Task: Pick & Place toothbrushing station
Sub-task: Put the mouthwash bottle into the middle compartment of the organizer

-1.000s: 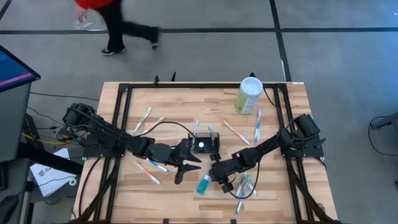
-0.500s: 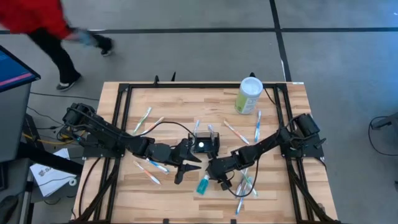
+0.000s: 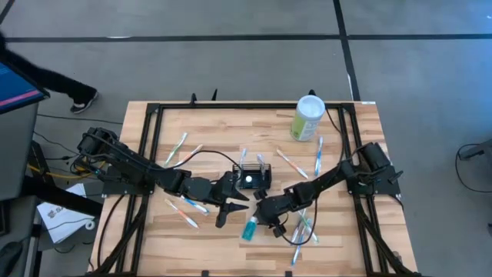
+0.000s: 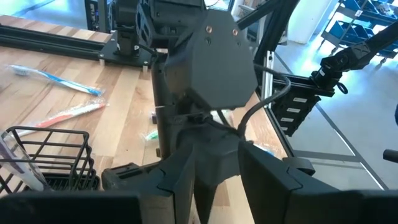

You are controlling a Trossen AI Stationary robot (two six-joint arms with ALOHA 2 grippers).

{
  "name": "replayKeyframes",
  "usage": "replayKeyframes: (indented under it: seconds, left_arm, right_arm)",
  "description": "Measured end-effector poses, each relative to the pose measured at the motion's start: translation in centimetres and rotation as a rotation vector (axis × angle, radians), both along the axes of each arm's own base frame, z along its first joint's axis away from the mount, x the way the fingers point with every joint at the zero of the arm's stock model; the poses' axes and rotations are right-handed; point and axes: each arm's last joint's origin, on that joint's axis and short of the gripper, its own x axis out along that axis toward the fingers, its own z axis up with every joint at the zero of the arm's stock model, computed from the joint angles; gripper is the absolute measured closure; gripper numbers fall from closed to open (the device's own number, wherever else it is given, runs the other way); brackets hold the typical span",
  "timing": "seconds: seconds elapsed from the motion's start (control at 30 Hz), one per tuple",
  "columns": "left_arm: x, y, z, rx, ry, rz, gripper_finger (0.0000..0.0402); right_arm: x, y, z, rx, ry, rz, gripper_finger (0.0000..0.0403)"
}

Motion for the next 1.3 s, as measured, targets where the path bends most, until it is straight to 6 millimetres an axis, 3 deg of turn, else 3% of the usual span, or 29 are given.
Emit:
replayKeyframes:
  seconds: [0.4, 0.9, 1.3]
  left_arm:
    - [0.0, 0.0, 0.0, 0.0, 0.0, 0.0, 0.0285]
    - [0.0, 0.0, 0.0, 0.001, 0.002, 0.0, 0.0285]
    - [0.0, 0.0, -0.1, 0.003, 0.007, 0.0, 0.0285]
  right_arm:
    - [0.5, 0.5, 0.8, 0.002, -0.022, 0.044, 0.0263]
    - [2.2, 0.6, 3.1, -0.112, -0.019, 0.143, 0.0233]
    - [2.3, 1.0, 3.6, -0.164, -0.012, 0.207, 0.0253]
